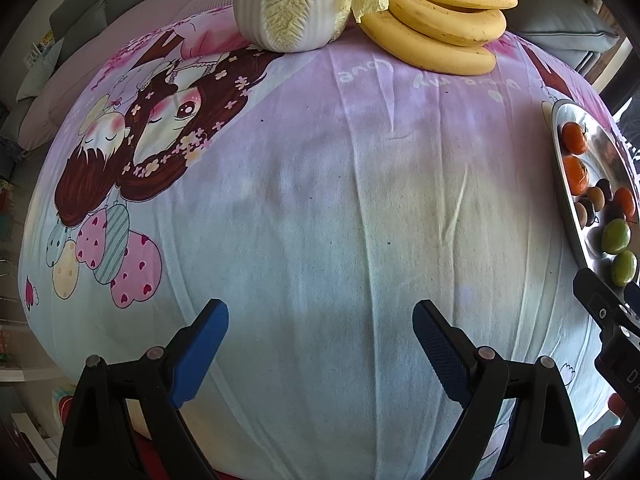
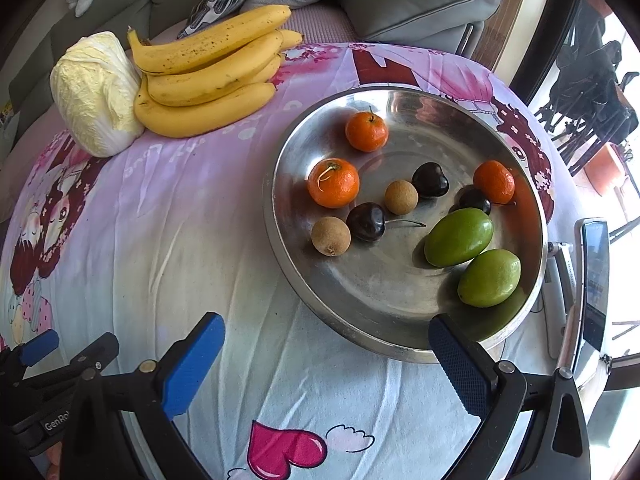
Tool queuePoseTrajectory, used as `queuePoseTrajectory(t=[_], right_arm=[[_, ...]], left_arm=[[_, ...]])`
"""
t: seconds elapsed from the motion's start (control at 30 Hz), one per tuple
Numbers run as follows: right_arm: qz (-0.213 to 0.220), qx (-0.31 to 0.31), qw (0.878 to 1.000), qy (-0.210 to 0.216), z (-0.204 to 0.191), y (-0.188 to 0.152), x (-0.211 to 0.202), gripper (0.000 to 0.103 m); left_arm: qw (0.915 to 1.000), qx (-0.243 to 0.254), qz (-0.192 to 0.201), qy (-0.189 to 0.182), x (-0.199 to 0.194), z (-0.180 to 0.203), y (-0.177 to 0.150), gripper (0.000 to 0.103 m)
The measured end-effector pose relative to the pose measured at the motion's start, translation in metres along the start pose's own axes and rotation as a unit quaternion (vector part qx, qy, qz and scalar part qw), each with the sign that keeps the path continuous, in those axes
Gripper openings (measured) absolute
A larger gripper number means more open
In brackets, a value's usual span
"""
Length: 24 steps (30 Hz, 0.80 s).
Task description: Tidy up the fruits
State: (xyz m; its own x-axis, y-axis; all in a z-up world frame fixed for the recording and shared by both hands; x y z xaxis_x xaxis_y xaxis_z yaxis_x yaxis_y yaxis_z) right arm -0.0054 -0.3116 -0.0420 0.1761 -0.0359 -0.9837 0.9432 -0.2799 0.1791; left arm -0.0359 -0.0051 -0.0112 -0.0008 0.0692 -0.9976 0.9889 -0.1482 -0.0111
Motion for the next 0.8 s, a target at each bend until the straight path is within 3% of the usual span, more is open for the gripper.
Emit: queuePoseTrajectory(t=[0.8], right_arm=[[-0.007,0.011,1.0,-0.006,0.0021,0.0018,0.0056,0.103]], left_arm=[[0.9998,-0.018,-0.005,-0.002,0.0051,-0.0057,0.0024,0.094]])
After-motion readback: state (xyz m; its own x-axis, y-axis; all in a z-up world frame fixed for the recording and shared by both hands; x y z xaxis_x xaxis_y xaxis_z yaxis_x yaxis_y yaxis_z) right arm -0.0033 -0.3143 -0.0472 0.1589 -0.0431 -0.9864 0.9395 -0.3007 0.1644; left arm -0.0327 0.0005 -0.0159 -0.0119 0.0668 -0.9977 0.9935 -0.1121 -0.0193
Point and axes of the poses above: each gripper's, at about its wrist camera, not at the fingertips, and x roughly the way its jaws point, z to its right, y to its top, the point moved 1 cm from there along x, roughly the way its jaws point, and after that the axes turned 13 degrees about -z, right-handed, at the moved point
